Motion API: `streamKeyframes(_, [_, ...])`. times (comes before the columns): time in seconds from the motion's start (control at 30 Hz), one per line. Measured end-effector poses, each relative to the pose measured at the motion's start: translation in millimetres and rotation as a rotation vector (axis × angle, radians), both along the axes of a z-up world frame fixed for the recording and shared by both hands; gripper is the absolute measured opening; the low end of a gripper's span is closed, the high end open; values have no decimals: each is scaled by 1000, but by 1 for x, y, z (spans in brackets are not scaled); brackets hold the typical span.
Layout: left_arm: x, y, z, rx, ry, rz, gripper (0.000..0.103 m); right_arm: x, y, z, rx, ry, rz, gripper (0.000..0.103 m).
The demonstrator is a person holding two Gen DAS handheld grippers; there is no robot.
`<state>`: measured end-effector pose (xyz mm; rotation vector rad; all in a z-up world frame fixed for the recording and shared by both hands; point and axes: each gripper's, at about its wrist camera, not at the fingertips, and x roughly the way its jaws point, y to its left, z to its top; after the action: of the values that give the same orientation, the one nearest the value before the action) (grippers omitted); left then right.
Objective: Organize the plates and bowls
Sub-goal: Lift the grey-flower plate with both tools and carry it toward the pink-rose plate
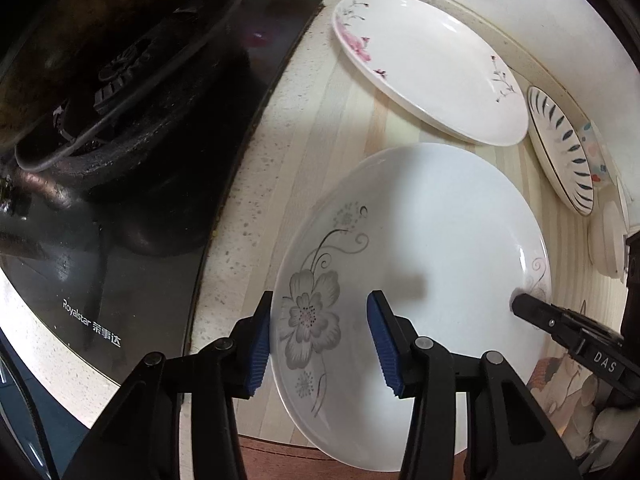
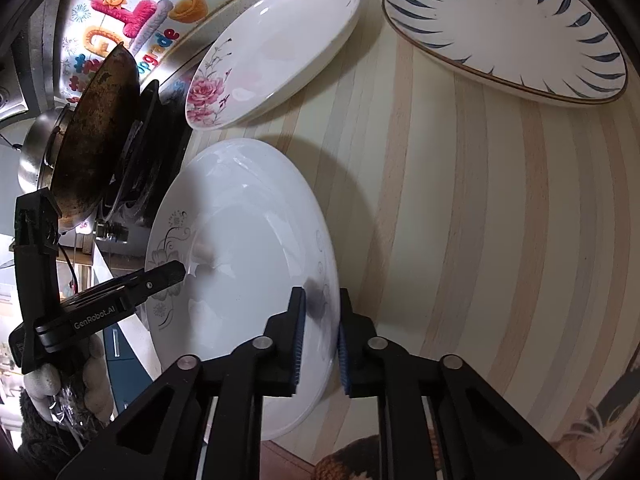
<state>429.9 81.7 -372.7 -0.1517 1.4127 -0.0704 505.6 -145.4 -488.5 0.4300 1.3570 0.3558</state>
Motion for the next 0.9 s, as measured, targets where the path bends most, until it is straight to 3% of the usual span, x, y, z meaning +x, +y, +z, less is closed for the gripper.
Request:
streamKeyframes(0.2, [-11, -28, 19, 9, -22, -37, 43, -5, -17, 4, 6, 5, -20, 15])
streamKeyframes(0.47, [-21, -79, 31, -6, -55, -129, 43, -27, -58, 31, 12, -28, -75, 15])
streamKeyframes(0.9, [-9, -169, 19, -31, -30, -302, 43, -85, -162, 45, -24, -20, -260, 15])
